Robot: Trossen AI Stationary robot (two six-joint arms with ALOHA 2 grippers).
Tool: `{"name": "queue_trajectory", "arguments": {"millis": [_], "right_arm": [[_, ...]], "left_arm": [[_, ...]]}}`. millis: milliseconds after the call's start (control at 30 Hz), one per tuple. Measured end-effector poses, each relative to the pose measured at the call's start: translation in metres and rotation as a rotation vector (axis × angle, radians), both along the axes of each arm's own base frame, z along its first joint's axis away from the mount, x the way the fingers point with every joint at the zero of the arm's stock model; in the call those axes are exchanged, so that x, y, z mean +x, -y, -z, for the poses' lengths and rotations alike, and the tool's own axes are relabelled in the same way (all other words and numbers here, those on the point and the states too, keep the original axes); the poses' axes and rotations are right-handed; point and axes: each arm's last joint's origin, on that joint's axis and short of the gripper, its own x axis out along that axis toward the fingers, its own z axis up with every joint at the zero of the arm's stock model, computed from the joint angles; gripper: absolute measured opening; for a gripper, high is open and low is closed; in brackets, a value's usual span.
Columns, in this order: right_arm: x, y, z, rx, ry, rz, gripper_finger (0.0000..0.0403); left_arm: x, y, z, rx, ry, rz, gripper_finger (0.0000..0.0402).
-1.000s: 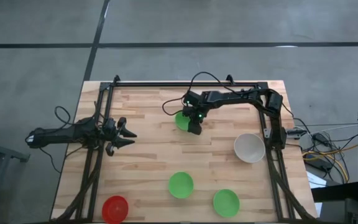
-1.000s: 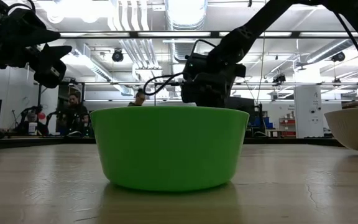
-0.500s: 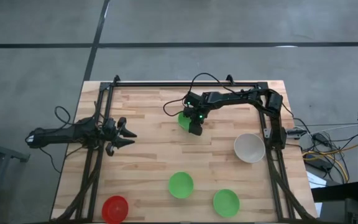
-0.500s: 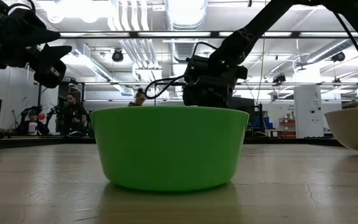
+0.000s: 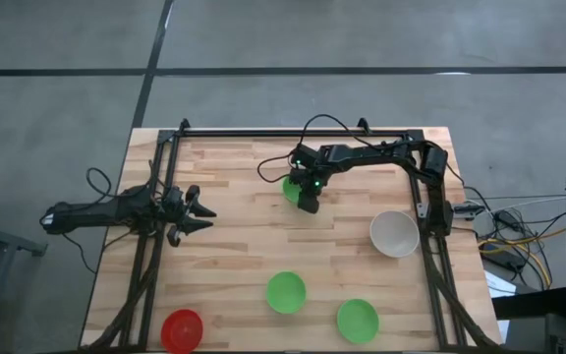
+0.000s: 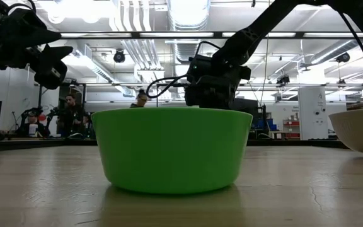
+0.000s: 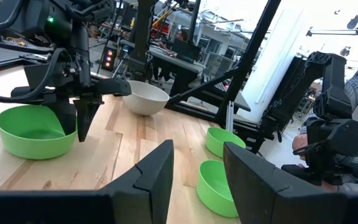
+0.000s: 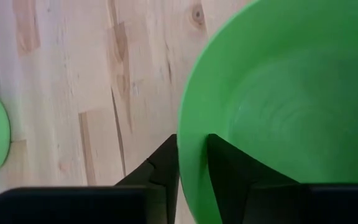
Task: Nest bowls inside each other
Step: Stack the top green bowl on top of the white bowl
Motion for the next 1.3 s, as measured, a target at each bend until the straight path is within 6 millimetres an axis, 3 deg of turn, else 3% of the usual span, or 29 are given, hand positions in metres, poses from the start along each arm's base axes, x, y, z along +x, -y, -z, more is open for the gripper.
{"name": "queue_trajectory", "arguments": {"millis": [667,1300], "right_arm": [[0.0035,0.0000,-0.0018,0.044,0.044,0.008,0.0067],[0.0055,0.0006,-0.0065,0.033,0.083,0.000,0.0027]], "left_arm": [[0.0000,0.0000,0.0000,0.000,0.000,0.000,0.0145],[0.0000,0.0000,0.0000,0.000,0.000,0.000,0.0145]]}}
